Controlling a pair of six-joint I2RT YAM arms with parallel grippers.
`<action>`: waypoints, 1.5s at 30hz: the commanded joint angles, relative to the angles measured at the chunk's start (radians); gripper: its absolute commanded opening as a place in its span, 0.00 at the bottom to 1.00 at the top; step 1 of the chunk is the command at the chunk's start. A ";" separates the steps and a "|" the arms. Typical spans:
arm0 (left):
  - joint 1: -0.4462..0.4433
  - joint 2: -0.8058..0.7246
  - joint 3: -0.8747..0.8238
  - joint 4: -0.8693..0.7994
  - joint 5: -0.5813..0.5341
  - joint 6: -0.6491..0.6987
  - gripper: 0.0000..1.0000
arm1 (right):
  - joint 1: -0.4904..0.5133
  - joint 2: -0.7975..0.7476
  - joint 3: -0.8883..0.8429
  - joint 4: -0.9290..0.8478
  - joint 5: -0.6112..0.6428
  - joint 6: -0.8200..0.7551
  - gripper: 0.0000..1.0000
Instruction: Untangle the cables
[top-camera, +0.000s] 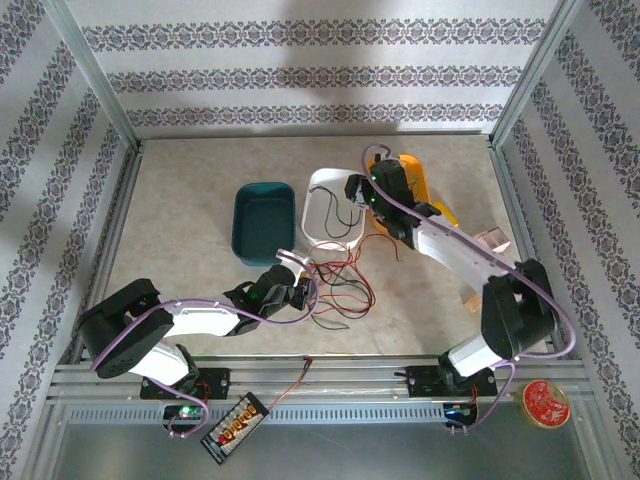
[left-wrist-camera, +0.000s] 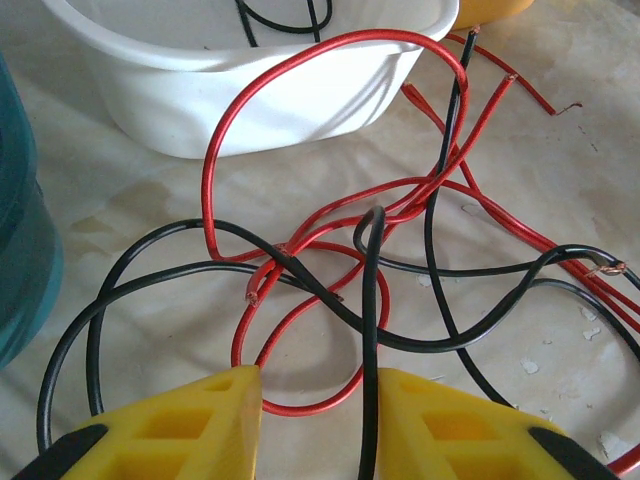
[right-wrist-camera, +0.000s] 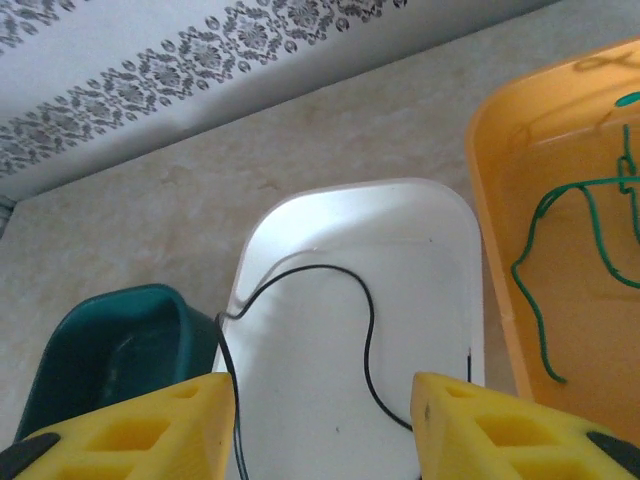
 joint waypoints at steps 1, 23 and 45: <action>-0.008 -0.023 0.018 -0.031 -0.020 0.008 0.34 | 0.027 -0.091 -0.076 -0.056 -0.044 -0.083 0.50; -0.008 -0.014 0.056 -0.061 -0.012 0.020 0.33 | 0.208 -0.146 -0.302 -0.274 -0.342 -0.293 0.49; -0.008 0.002 0.050 -0.054 -0.006 0.011 0.33 | 0.239 -0.313 -0.232 -0.252 -0.072 -0.345 0.00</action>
